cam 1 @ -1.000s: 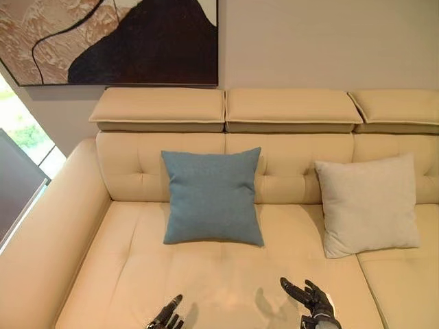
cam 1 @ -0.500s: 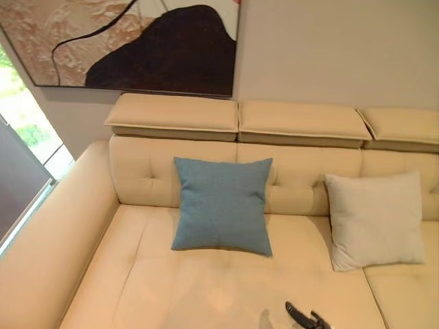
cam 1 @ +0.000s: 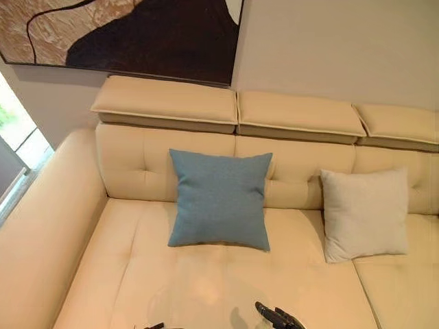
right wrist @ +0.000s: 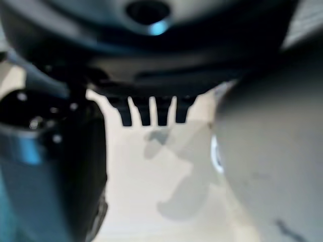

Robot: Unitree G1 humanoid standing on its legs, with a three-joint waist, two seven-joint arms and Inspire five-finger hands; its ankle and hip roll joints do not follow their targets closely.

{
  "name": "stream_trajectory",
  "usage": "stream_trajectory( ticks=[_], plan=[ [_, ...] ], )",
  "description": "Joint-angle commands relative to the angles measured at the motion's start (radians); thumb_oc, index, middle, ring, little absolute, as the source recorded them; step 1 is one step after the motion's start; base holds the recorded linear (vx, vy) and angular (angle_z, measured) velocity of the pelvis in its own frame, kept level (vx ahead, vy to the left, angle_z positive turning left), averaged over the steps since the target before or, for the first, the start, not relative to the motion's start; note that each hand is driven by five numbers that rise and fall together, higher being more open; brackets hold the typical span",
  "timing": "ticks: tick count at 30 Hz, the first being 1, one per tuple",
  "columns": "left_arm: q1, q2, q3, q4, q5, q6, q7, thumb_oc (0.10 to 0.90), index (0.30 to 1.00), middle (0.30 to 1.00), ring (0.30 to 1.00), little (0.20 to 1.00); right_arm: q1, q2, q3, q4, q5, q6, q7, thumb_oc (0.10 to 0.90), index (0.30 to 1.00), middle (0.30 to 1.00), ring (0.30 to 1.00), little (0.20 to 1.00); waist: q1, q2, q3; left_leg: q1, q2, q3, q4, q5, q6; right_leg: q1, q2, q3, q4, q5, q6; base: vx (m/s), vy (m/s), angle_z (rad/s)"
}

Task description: Pick up all the scattered cushions and arrange them neatly on the sofa.

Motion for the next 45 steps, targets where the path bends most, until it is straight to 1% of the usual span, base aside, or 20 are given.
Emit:
stream_trajectory(
  ticks=[1, 2, 3, 6, 9, 10, 11, 12, 13, 16, 17, 23, 28, 30, 31, 35, 36, 37, 42, 45],
  plan=[
    [0.002, -0.028, 0.009, 0.047, 0.01, -0.001, -0.071, 0.8, 0.9, 0.9, 0.9, 0.9, -0.009, -0.029, 0.008, 0.055, -0.029, 0.026, -0.002, 0.8, 0.9, 0.9, 0.9, 0.9, 0.05, 0.001, -0.029, 0.007, -0.079, -0.04, 0.007, -0.049, 0.048, 0.133, 0.047, -0.036, -0.123, -0.068, 0.03, -0.02, -0.059, -0.39],
    [0.002, -0.028, 0.009, 0.047, 0.01, -0.001, -0.072, 0.8, 0.9, 0.9, 0.9, 0.9, -0.01, -0.029, 0.008, 0.055, -0.029, 0.026, -0.002, 0.8, 0.9, 0.9, 0.9, 0.9, 0.049, 0.001, -0.028, 0.008, -0.079, -0.041, 0.006, -0.049, 0.047, 0.136, 0.048, -0.037, -0.127, -0.067, 0.03, -0.02, -0.086, -0.42],
    [0.004, -0.026, 0.011, 0.051, 0.008, -0.001, -0.091, 0.8, 0.9, 0.9, 0.9, 0.9, -0.016, -0.025, 0.017, 0.069, -0.036, 0.031, -0.007, 0.8, 0.9, 0.9, 0.9, 0.9, 0.049, -0.002, -0.029, 0.007, -0.081, -0.044, 0.001, -0.043, 0.042, 0.146, 0.05, -0.051, -0.165, -0.054, 0.027, -0.03, -0.104, -0.31],
    [0.009, -0.027, 0.017, 0.074, 0.017, -0.01, -0.1, 0.8, 0.9, 0.9, 0.9, 0.9, -0.026, -0.015, 0.051, 0.074, -0.056, 0.036, -0.02, 0.8, 0.9, 0.9, 0.9, 0.9, 0.048, -0.017, -0.044, -0.016, -0.083, -0.049, 0.001, -0.043, 0.029, 0.165, 0.071, -0.034, -0.268, -0.033, 0.017, -0.04, -0.154, 0.0],
    [0.002, -0.032, 0.029, 0.094, 0.0, -0.012, -0.09, 0.8, 0.9, 0.9, 0.9, 0.9, -0.038, -0.002, 0.076, 0.067, -0.065, 0.03, -0.024, 0.8, 0.9, 0.9, 0.9, 0.9, 0.046, -0.019, -0.049, -0.042, -0.072, -0.055, 0.001, -0.027, 0.02, 0.142, 0.078, -0.035, -0.27, -0.023, 0.01, -0.06, -0.159, -0.02],
    [-0.011, -0.041, 0.016, 0.109, -0.001, -0.011, -0.084, 0.8, 0.9, 0.9, 0.9, 0.9, -0.113, 0.057, 0.075, 0.086, -0.054, 0.048, -0.078, 0.8, 0.9, 0.9, 0.9, 0.9, 0.05, -0.015, -0.053, -0.051, -0.07, -0.063, 0.001, -0.022, 0.017, 0.14, 0.079, -0.047, -0.27, -0.024, 0.007, -0.04, -0.12, 0.02],
    [-0.008, -0.047, 0.007, 0.112, 0.004, -0.005, -0.09, 0.8, 0.9, 0.9, 0.9, 0.9, -0.109, 0.087, 0.075, 0.094, -0.061, 0.054, -0.128, 0.8, 0.9, 0.9, 0.9, 0.9, 0.049, -0.009, -0.055, -0.06, -0.068, -0.065, 0.001, -0.014, 0.015, 0.139, 0.081, -0.053, -0.27, -0.025, 0.003, -0.02, -0.08, 0.02],
    [-0.004, -0.054, -0.005, 0.115, 0.008, -0.007, -0.092, 0.8, 0.9, 0.9, 0.9, 0.9, -0.105, 0.098, 0.073, 0.09, -0.055, 0.053, -0.151, 0.8, 0.9, 0.9, 0.9, 0.9, 0.047, -0.005, -0.061, -0.071, -0.066, -0.069, 0.001, -0.004, 0.01, 0.135, 0.086, -0.058, -0.27, -0.029, -0.003, -0.06, -0.129, 0.14],
    [-0.004, -0.065, -0.011, 0.113, -0.002, -0.011, -0.092, 0.8, 0.9, 0.9, 0.9, 0.9, -0.107, 0.12, 0.069, 0.099, -0.038, 0.069, -0.18, 0.8, 0.9, 0.9, 0.9, 0.9, 0.05, 0.002, -0.064, -0.095, -0.059, -0.079, 0.001, 0.014, -0.002, 0.126, 0.091, -0.072, -0.27, -0.034, -0.008, -0.05, -0.094, 0.17],
    [-0.004, -0.076, -0.013, 0.108, -0.01, -0.018, -0.094, 0.8, 0.9, 0.9, 0.9, 0.9, -0.11, 0.132, 0.071, 0.103, -0.028, 0.078, -0.203, 0.8, 0.9, 0.9, 0.9, 0.9, 0.055, 0.008, -0.074, -0.122, -0.052, -0.083, 0.001, 0.02, -0.007, 0.107, 0.094, -0.084, -0.27, -0.037, -0.013, -0.07, -0.09, 0.24],
    [0.002, -0.09, -0.023, 0.111, -0.008, -0.02, -0.108, 0.8, 0.9, 0.9, 0.9, 0.9, -0.11, 0.139, 0.077, 0.113, -0.028, 0.086, -0.224, 0.8, 0.9, 0.9, 0.9, 0.9, 0.058, 0.019, -0.08, -0.127, -0.047, -0.088, 0.001, 0.025, -0.01, 0.102, 0.098, -0.086, -0.27, -0.039, -0.014, -0.02, -0.079, 0.16],
    [0.022, -0.106, -0.036, 0.119, -0.008, -0.025, -0.108, 0.8, 0.9, 0.9, 0.9, 0.9, -0.119, 0.171, 0.095, 0.111, -0.017, 0.107, -0.291, 0.8, 0.9, 0.9, 0.9, 0.9, 0.066, 0.039, -0.086, -0.119, -0.045, -0.094, 0.001, 0.036, -0.015, 0.114, 0.105, -0.088, -0.27, -0.044, -0.024, 0.0, -0.053, 0.05],
    [0.027, -0.112, -0.053, 0.151, 0.0, -0.036, -0.064, 0.8, 0.9, 0.9, 0.9, 0.9, -0.155, 0.208, 0.098, 0.107, 0.013, 0.097, -0.427, 0.8, 0.9, 0.9, 0.9, 0.9, 0.071, 0.05, -0.092, -0.108, -0.037, -0.092, 0.001, 0.042, -0.026, 0.127, 0.117, -0.088, -0.27, -0.055, -0.036, 0.0, -0.031, 0.06],
    [0.03, -0.119, -0.066, 0.158, 0.003, -0.041, -0.046, 0.8, 0.9, 0.9, 0.9, 0.9, -0.165, 0.224, 0.091, 0.107, 0.034, 0.077, -0.504, 0.8, 0.9, 0.9, 0.9, 0.9, 0.072, 0.053, -0.096, -0.102, -0.033, -0.087, 0.001, 0.04, -0.027, 0.13, 0.119, -0.088, -0.27, -0.057, -0.037, 0.02, -0.01, 0.0],
    [0.031, -0.126, -0.074, 0.155, 0.0, -0.048, -0.033, 0.8, 0.9, 0.9, 0.9, 0.9, -0.16, 0.245, 0.08, 0.093, 0.066, 0.052, -0.557, 0.8, 0.9, 0.9, 0.9, 0.9, 0.072, 0.053, -0.098, -0.094, -0.032, -0.084, 0.001, 0.038, -0.027, 0.133, 0.121, -0.083, -0.27, -0.059, -0.04, 0.03, -0.014, 0.01],
    [0.03, -0.129, -0.082, 0.152, 0.002, -0.057, -0.017, 0.8, 0.9, 0.9, 0.9, 0.9, -0.148, 0.265, 0.069, 0.063, 0.099, 0.028, -0.586, 0.8, 0.9, 0.9, 0.9, 0.9, 0.07, 0.054, -0.1, -0.087, -0.03, -0.083, 0.001, 0.038, -0.029, 0.138, 0.124, -0.081, -0.27, -0.061, -0.042, 0.0, 0.0, 0.0],
    [0.042, -0.119, -0.077, 0.131, 0.015, -0.068, 0.001, 0.8, 0.9, 0.9, 0.9, 0.9, -0.069, 0.213, 0.087, 0.021, 0.067, 0.006, -0.557, 0.8, 0.9, 0.9, 0.9, 0.9, 0.063, 0.053, -0.096, -0.082, -0.029, -0.077, 0.001, 0.038, -0.028, 0.138, 0.125, -0.076, -0.27, -0.059, -0.042, 0.0, 0.0, 0.0],
    [0.047, -0.123, -0.076, 0.135, 0.017, -0.07, 0.0, 0.8, 0.9, 0.9, 0.9, 0.9, -0.042, 0.187, 0.068, 0.029, 0.06, -0.005, -0.534, 0.8, 0.9, 0.9, 0.9, 0.9, 0.055, 0.056, -0.095, -0.08, -0.028, -0.072, 0.001, 0.037, -0.028, 0.137, 0.127, -0.071, -0.27, -0.059, -0.043, 0.0, 0.0, 0.0],
    [0.033, -0.117, -0.062, 0.143, 0.002, -0.077, 0.019, 0.8, 0.9, 0.9, 0.9, 0.9, -0.044, 0.149, 0.012, 0.072, 0.044, -0.032, -0.492, 0.8, 0.9, 0.9, 0.9, 0.9, 0.032, 0.062, -0.095, -0.076, -0.026, -0.06, 0.001, 0.029, -0.027, 0.135, 0.128, -0.056, -0.27, -0.054, -0.045, 0.0, 0.007, -0.09],
    [0.032, -0.111, -0.052, 0.14, -0.006, -0.072, 0.011, 0.8, 0.9, 0.9, 0.9, 0.9, -0.04, 0.153, 0.0, 0.09, 0.053, -0.032, -0.455, 0.8, 0.9, 0.9, 0.9, 0.9, 0.027, 0.064, -0.097, -0.073, -0.026, -0.056, 0.001, 0.023, -0.026, 0.134, 0.127, -0.052, -0.27, -0.053, -0.044, 0.0, 0.005, -0.01]
  ],
)
